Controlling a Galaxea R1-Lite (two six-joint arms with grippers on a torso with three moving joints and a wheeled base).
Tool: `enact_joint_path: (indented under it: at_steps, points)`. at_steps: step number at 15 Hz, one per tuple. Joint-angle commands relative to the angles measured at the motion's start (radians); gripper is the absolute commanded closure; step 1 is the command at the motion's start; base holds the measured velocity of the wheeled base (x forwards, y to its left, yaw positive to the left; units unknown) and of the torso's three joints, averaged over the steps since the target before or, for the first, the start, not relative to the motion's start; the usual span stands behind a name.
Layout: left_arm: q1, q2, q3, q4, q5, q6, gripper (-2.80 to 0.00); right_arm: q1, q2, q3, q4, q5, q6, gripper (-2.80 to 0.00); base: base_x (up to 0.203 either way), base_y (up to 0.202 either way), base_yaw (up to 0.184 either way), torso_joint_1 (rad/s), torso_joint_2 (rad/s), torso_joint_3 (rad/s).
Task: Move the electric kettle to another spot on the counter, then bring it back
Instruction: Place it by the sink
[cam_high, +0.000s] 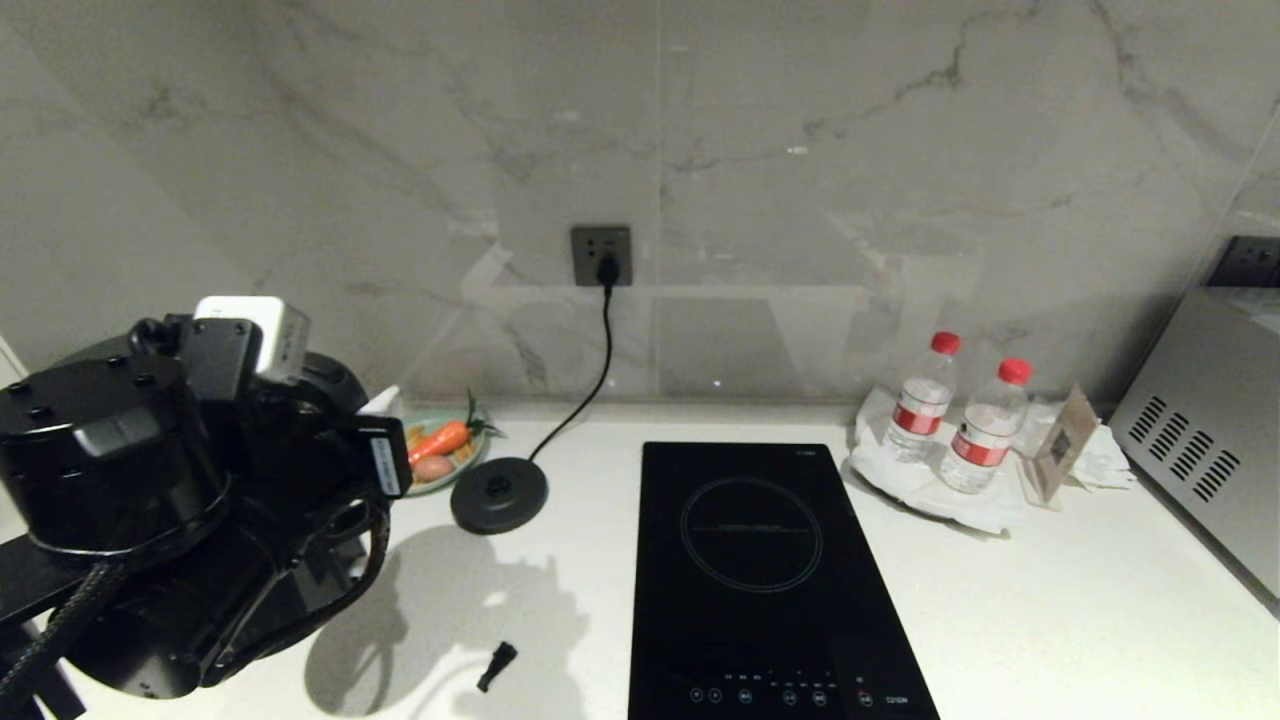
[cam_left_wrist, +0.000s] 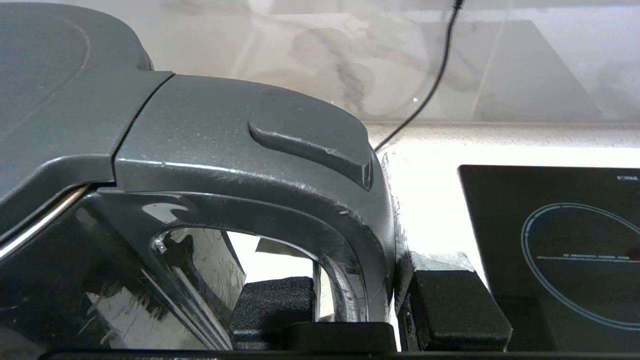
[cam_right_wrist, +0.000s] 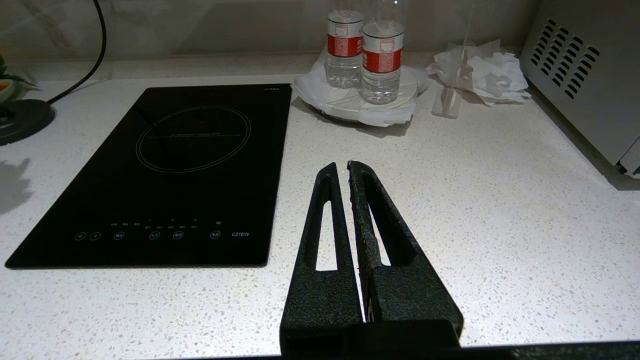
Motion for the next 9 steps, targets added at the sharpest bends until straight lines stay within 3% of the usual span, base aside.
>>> enact_joint_path:
  at_steps: [1,3,9]
  points:
    - [0.007,-0.113,0.058,-0.001,0.013,0.002,0.00,0.000,0.000,0.000,0.000,0.000,0.000,0.00,0.000,0.000,0.000,0.000,0.00,0.000]
    - [0.035,-0.176,0.087,0.014,0.018,0.004,0.00,0.000,0.000,0.000,0.000,0.000,0.000,0.00,0.000,0.000,0.000,0.000,0.00,0.000]
    - [0.048,-0.336,0.113,0.208,0.016,-0.003,0.00,0.000,0.000,0.000,0.000,0.000,0.000,0.00,0.000,0.000,0.000,0.000,0.00,0.000]
